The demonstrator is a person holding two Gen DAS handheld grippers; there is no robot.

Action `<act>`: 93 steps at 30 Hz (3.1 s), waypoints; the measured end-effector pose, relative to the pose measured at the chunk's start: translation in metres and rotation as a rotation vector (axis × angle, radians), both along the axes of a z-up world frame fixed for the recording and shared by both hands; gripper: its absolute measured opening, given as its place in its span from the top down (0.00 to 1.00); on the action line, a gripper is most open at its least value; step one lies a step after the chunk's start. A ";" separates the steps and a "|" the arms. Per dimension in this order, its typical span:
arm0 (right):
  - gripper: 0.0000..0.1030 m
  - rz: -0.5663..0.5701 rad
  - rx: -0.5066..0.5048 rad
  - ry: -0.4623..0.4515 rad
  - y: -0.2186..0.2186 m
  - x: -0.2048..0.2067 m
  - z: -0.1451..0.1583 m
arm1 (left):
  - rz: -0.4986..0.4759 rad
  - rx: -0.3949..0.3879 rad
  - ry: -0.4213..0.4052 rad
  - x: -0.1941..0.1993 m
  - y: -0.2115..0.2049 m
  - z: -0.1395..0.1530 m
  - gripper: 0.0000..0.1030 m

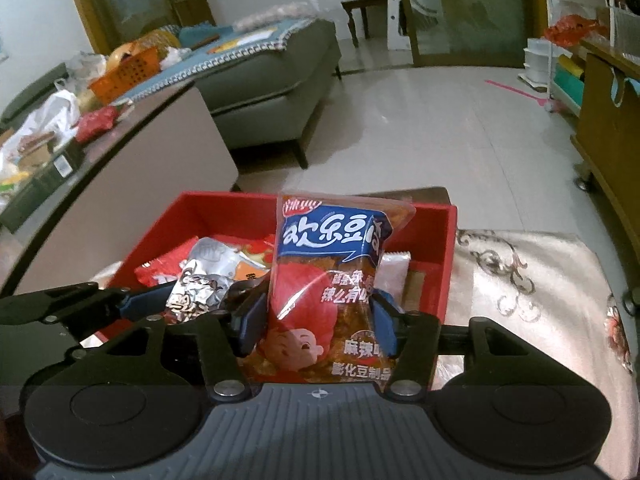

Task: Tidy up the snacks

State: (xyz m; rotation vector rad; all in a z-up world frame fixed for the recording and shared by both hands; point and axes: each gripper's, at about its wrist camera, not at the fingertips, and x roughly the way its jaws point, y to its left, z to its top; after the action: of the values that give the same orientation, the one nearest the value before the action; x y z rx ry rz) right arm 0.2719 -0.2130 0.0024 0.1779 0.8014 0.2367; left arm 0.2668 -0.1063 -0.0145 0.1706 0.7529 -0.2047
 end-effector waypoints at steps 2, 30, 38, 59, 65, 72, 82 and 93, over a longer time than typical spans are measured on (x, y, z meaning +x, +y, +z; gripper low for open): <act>0.36 -0.003 -0.004 0.004 -0.001 0.000 -0.002 | -0.005 0.000 0.004 0.000 0.000 0.000 0.59; 0.21 -0.016 -0.025 -0.067 -0.002 -0.059 0.057 | 0.089 -0.039 -0.003 -0.063 0.031 0.048 0.35; 0.17 -0.004 -0.015 -0.085 0.009 -0.106 0.069 | 0.097 -0.081 -0.019 -0.101 0.046 0.064 0.26; 0.15 -0.019 0.047 -0.113 0.020 -0.200 0.078 | 0.104 -0.096 -0.010 -0.198 0.060 0.064 0.14; 0.15 -0.011 0.043 -0.111 0.023 -0.215 0.075 | 0.112 -0.094 -0.012 -0.209 0.064 0.063 0.09; 0.14 -0.004 0.036 -0.110 0.027 -0.228 0.074 | 0.136 -0.102 -0.013 -0.219 0.070 0.063 0.09; 0.13 -0.005 0.036 -0.108 0.025 -0.232 0.072 | 0.162 -0.099 -0.039 -0.222 0.077 0.063 0.06; 0.12 -0.003 0.031 -0.100 0.027 -0.230 0.071 | 0.191 -0.097 -0.054 -0.222 0.082 0.063 0.06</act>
State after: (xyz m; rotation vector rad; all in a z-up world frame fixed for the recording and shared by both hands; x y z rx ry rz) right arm 0.0420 -0.1859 0.0733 0.1950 0.6981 0.2535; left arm 0.0453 -0.0244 0.0481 0.0118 0.6989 -0.0550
